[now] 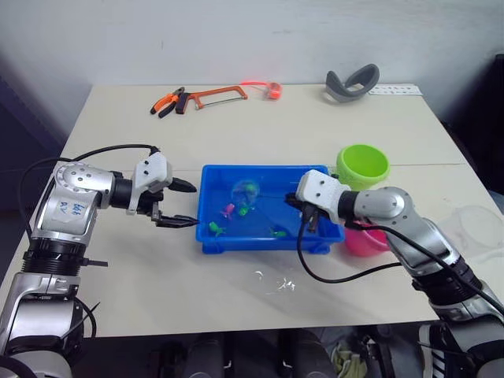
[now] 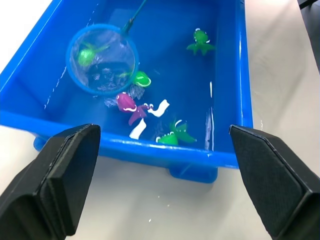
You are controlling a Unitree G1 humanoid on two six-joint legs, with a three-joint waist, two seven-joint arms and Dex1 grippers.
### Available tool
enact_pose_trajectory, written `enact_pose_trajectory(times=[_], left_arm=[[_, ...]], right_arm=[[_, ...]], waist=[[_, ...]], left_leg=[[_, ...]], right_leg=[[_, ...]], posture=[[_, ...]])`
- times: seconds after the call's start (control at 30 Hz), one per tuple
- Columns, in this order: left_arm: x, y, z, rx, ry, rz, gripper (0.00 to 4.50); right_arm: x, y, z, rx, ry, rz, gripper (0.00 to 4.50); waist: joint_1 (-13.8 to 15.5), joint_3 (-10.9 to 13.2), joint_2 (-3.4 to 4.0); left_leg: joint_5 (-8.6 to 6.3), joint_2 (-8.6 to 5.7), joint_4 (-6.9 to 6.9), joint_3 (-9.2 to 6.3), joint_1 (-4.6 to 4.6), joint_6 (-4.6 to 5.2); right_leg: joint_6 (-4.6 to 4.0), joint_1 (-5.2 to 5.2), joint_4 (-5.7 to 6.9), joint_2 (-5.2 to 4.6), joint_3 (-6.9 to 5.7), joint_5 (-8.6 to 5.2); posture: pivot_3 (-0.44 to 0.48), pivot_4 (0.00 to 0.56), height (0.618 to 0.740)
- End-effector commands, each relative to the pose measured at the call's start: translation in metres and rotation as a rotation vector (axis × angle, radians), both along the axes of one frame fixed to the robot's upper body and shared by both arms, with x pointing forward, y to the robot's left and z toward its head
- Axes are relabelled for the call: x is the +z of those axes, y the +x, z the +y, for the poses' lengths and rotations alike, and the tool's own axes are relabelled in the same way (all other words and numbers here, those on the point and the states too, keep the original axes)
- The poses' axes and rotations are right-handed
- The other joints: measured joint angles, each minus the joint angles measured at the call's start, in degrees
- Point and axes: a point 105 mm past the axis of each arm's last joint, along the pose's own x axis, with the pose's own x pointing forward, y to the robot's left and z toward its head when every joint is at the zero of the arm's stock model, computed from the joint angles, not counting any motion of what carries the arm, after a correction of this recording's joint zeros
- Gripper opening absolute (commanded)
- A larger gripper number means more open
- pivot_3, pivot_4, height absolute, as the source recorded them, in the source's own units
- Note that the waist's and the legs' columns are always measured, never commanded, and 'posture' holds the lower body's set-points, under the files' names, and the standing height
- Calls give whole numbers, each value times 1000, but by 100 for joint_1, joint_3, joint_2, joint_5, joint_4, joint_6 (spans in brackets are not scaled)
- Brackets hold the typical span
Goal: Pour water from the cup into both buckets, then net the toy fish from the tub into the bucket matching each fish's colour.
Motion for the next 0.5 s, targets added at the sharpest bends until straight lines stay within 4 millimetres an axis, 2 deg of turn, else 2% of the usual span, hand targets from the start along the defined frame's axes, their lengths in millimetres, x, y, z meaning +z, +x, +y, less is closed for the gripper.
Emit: enact_pose_trajectory(times=[0.03,0.2,0.37,0.5], left_arm=[[10,-3,-1,7,-14,-45,4477],[13,-1,-2,13,-18,-53,4477],[13,0,-3,12,-22,-60,4477],[15,3,-5,13,-30,-67,4477]], right_arm=[[1,3,11,84,-84,-105,0],[-1,-1,15,119,-79,-107,0],[2,-8,25,125,35,-24,0],[5,-10,24,83,119,50,0]], waist=[[-24,0,0],[-48,0,0],[-108,0,0],[-106,0,0]], left_leg=[[0,1,0,0,0,-1],[2,3,-2,5,1,-4],[2,4,-2,4,1,-5],[2,4,-3,4,1,-5]], right_leg=[[0,0,0,1,0,0],[0,-2,0,4,5,0],[0,-2,1,5,5,0],[0,-2,1,5,6,0]], posture=[[0,150,740],[0,150,740],[0,150,740],[0,150,740]])
